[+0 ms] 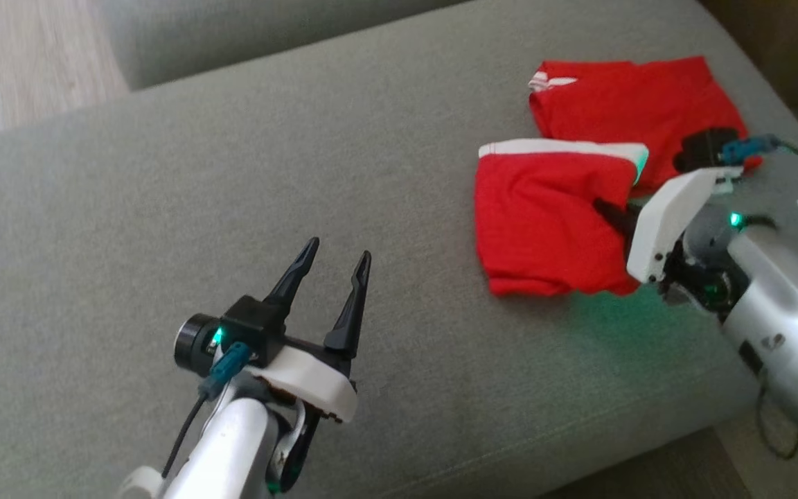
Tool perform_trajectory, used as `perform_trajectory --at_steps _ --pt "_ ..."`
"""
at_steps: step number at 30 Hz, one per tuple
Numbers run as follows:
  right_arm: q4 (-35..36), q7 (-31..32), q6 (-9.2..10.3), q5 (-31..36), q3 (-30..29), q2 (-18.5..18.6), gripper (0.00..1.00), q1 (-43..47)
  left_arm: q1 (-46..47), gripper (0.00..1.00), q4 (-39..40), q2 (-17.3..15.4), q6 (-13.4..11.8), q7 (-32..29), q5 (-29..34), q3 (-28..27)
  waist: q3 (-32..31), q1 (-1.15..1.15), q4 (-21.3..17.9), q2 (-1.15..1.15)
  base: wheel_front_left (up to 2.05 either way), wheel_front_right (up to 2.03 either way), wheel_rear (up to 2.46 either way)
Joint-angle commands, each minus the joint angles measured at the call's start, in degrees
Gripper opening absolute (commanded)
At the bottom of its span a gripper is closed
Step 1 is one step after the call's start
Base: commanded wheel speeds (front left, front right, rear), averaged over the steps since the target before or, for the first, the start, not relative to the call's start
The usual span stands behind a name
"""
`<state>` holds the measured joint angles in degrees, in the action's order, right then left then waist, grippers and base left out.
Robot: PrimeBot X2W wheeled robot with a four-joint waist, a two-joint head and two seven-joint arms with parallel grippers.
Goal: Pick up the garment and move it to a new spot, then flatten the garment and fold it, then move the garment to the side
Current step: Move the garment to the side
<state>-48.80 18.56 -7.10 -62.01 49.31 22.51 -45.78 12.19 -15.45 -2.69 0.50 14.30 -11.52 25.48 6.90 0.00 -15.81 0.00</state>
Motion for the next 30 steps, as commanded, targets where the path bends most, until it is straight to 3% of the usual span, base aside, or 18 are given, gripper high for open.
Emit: perform_trajectory --at_steps 1,4,8,18,24,29,30 --pt "2.9 -1.2 -0.39 0.4 1.9 2.5 0.0 -4.4 3.2 1.0 1.1 -0.2 0.0 0.7 0.1 -1.0 2.3 0.0 1.3 0.0 0.0 0.0 0.0" --pt "4.3 -1.2 -0.39 0.7 4.0 4.7 0.0 -6.3 3.9 1.0 0.7 -0.2 0.0 0.7 0.3 -0.6 3.7 0.0 2.1 0.0 0.0 0.0 0.0" --pt "8.0 -2.1 -0.39 1.0 9.2 10.4 0.0 -12.1 5.5 1.0 -0.1 -0.2 -0.2 0.7 0.9 0.0 7.1 0.0 3.8 0.0 0.0 0.0 0.0" --pt "5.6 -2.5 -0.39 3.1 18.0 20.1 0.0 -21.8 8.6 1.0 -0.5 -0.2 -0.6 0.7 2.4 -0.1 14.0 0.0 6.0 0.0 0.0 0.0 0.0" --pt "1.4 -4.2 -0.39 6.6 21.3 22.4 0.0 -26.5 9.9 1.0 -0.3 -0.2 -0.7 0.7 3.5 -0.6 17.5 0.0 6.2 0.0 0.0 0.0 0.0" --pt "-3.2 -5.4 -0.39 11.9 22.8 21.7 0.0 -29.1 10.7 1.0 -0.1 -0.2 -0.8 0.7 3.9 -0.6 19.1 0.0 6.4 0.0 0.0 0.0 0.0" --pt "-4.1 -5.5 -0.39 12.6 23.0 21.3 0.29 -29.2 10.8 1.0 -0.2 -0.2 -0.8 0.7 3.9 -0.6 19.2 0.0 6.4 0.0 0.0 0.0 0.0"
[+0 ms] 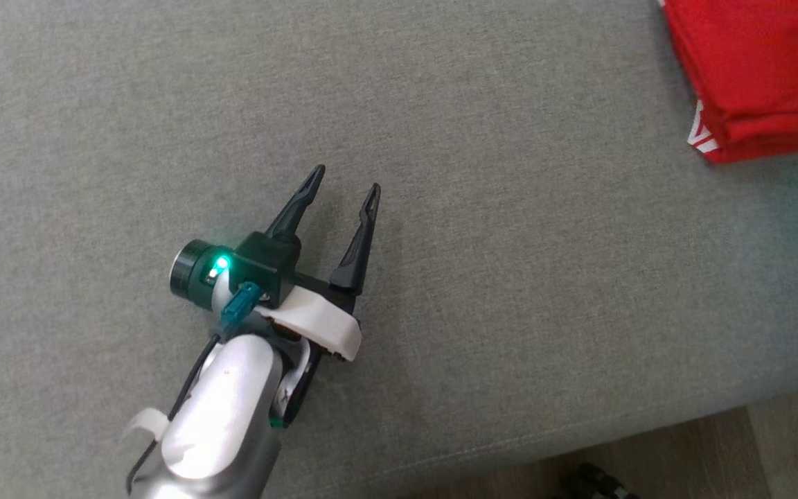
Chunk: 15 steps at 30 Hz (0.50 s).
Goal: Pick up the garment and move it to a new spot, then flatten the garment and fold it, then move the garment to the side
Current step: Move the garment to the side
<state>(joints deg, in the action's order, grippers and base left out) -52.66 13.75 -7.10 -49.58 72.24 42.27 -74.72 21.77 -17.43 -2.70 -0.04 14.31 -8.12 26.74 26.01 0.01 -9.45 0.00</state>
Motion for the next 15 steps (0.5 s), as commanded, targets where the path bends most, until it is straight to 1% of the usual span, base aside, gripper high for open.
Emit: perform_trajectory --at_steps 1,2,5,8,12,15 --pt "-1.1 -0.9 -0.39 0.6 0.1 1.2 0.67 -0.4 1.3 1.0 1.8 -0.2 -0.3 0.7 0.4 -1.8 0.0 -0.01 0.1 0.0 0.0 0.0 0.0" --pt "-2.0 -0.8 -0.39 0.8 0.2 0.8 1.0 -0.3 1.3 1.0 1.7 -0.2 -0.3 0.7 0.3 -1.8 -0.1 -0.01 0.2 0.0 0.0 0.0 0.0" --pt "-3.8 -0.6 -0.39 0.9 0.4 -0.2 1.0 0.3 1.1 1.0 1.6 -0.2 -0.4 0.7 -0.2 -1.9 -1.2 -0.01 0.5 0.0 0.0 0.0 0.0" --pt "-6.0 -2.0 -0.39 2.4 0.6 -0.9 1.0 0.3 0.7 1.0 1.8 -0.2 -0.5 0.7 -0.6 -2.3 -3.1 -0.01 0.7 0.0 0.0 0.0 0.0" --pt "-8.5 -6.5 -0.39 3.7 0.2 -2.1 1.0 -0.1 -0.8 1.0 2.6 -0.2 -0.9 0.7 -1.2 -3.5 -6.9 -0.01 1.2 0.0 0.0 0.0 0.0" --pt "-9.2 -11.5 -0.39 2.7 -1.8 -3.8 1.0 0.8 -2.4 1.0 3.7 -0.2 -1.1 0.7 -1.6 -5.2 -10.8 -0.01 1.8 0.0 0.0 0.0 0.0"
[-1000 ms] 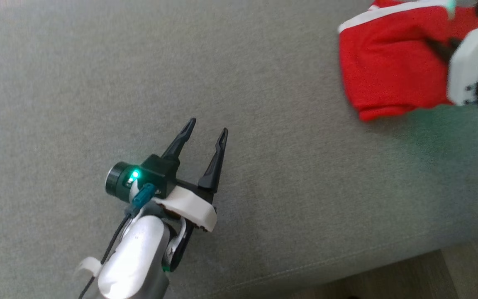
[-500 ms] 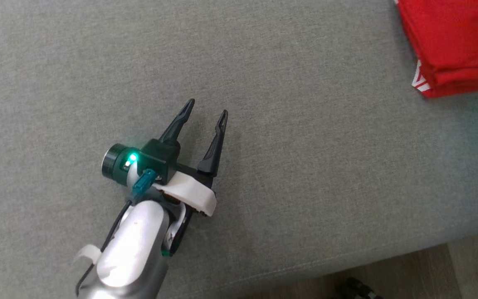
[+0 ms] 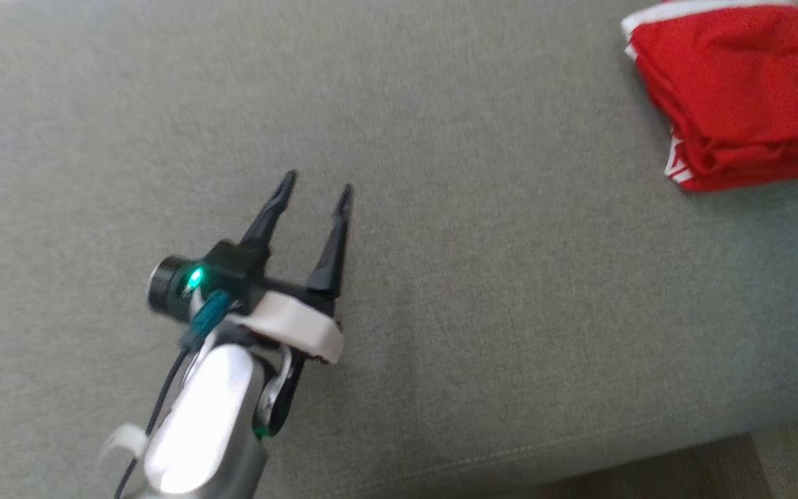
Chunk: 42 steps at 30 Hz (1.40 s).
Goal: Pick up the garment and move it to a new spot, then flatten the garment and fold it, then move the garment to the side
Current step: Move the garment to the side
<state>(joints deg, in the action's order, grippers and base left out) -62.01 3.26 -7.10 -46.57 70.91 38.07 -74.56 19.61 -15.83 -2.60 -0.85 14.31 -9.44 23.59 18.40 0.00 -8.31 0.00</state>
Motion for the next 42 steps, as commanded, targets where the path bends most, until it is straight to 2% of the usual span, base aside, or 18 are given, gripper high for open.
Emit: perform_trajectory --at_steps 1,7,14,17,22,23,30,35,42 --pt "0.4 -3.1 -0.39 -1.0 -1.4 -0.2 1.0 1.1 -0.9 1.0 2.7 -0.3 -0.5 0.7 -0.4 -2.8 -4.4 0.0 0.9 0.0 0.0 0.0 0.0" --pt "1.6 -14.6 -0.39 -3.3 -6.1 -3.2 1.0 7.0 -5.7 1.0 4.7 -0.6 -1.6 0.7 -1.6 -8.5 -12.8 0.0 2.5 0.0 0.0 0.0 0.0" --pt "5.1 -18.0 -0.39 -4.2 -11.1 -5.7 1.0 15.5 -10.0 1.0 6.6 -1.1 -1.6 0.7 -3.3 -13.7 -18.7 0.0 3.9 0.0 0.0 0.0 0.0" --pt "9.4 -18.2 -0.39 -3.2 -16.2 -6.1 1.0 20.4 -11.7 1.0 6.3 -1.0 -1.4 0.7 -4.7 -15.8 -19.9 0.0 4.6 0.0 0.0 0.0 0.0" --pt "20.2 -18.2 -0.39 3.0 -31.4 -6.3 1.0 33.1 -13.1 1.0 4.2 -1.2 -0.5 0.7 -4.8 -16.6 -20.9 0.0 5.6 0.0 0.0 0.0 0.0" --pt "24.6 -18.2 -0.39 6.5 -38.2 -7.8 1.0 39.7 -13.3 1.0 3.8 -1.1 -0.5 0.7 -4.5 -17.2 -21.1 0.0 6.0 0.0 0.0 0.0 0.0" --pt "37.7 -18.2 -0.39 19.6 -55.2 -16.5 1.0 58.4 -14.1 1.0 3.4 -0.8 -0.3 0.7 -2.5 -19.5 -21.2 0.0 7.2 0.0 0.0 0.0 0.0" --pt "42.3 -18.2 -0.39 25.5 -60.9 -21.5 1.0 64.7 -14.5 1.0 2.7 -0.6 0.1 0.7 -1.5 -20.7 -20.8 0.0 8.0 0.0 0.0 0.0 0.0" --pt "45.2 -18.3 -0.39 28.5 -62.3 -24.5 1.0 66.9 -13.8 1.0 1.2 -0.4 0.9 0.7 -0.8 -21.2 -19.9 0.0 8.6 0.0 0.0 0.0 0.0"
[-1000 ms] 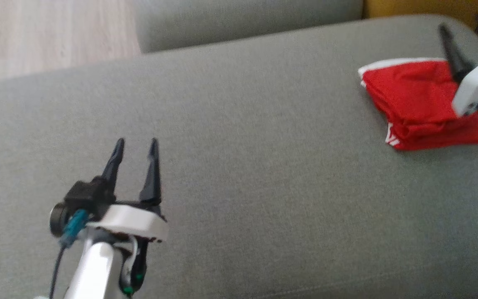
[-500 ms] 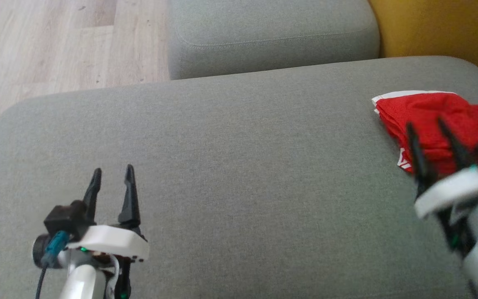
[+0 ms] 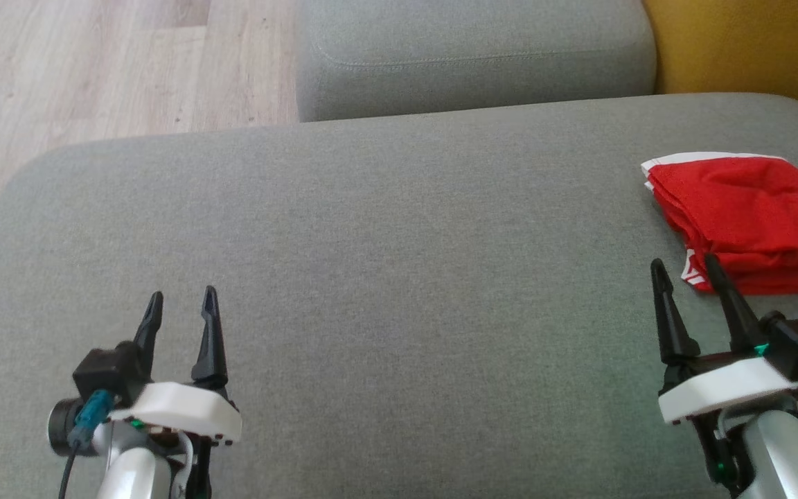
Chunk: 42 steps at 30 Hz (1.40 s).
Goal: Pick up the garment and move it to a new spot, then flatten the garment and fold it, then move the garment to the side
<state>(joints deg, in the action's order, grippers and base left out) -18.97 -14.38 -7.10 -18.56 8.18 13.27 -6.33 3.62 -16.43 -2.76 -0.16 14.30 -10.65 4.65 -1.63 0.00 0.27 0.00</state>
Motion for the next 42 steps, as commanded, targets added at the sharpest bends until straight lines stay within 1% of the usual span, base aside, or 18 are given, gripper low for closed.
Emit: perform_trajectory --at_steps 1,9,22,23,26,42 --pt "2.3 -0.6 -0.39 0.6 0.3 0.0 1.0 -1.3 2.3 1.0 1.7 -0.2 0.2 0.7 0.5 -2.3 0.2 0.0 0.1 0.0 0.0 0.0 0.0" --pt "1.8 -0.6 -0.39 1.2 -0.2 -1.9 1.0 -1.9 2.6 1.0 1.5 -0.1 0.0 0.7 0.1 -2.2 0.4 0.0 0.1 0.0 0.0 0.0 0.0" --pt "1.0 -0.6 -0.39 0.8 0.2 -2.2 1.0 -2.6 2.9 1.0 0.9 -0.1 -0.2 0.7 -0.5 -1.2 0.3 0.0 0.0 0.0 0.0 0.0 0.0" --pt "-0.5 0.0 0.0 0.9 -1.0 -2.1 0.0 -0.1 0.1 0.0 -0.7 0.1 0.0 0.0 -0.2 0.3 0.3 0.0 0.0 0.0 0.0 0.0 0.0" --pt "-2.7 0.2 0.01 0.7 -0.8 -2.3 0.0 0.8 -0.7 0.0 -3.1 0.1 0.0 -0.3 -0.4 0.2 0.3 0.0 0.0 0.0 0.0 0.0 0.0" --pt "-1.7 2.9 -0.04 -8.8 -2.6 -3.3 0.0 0.7 -0.3 0.0 -2.4 0.1 1.0 -3.0 -10.8 -1.3 0.5 0.0 -0.1 0.0 0.0 0.0 0.0"
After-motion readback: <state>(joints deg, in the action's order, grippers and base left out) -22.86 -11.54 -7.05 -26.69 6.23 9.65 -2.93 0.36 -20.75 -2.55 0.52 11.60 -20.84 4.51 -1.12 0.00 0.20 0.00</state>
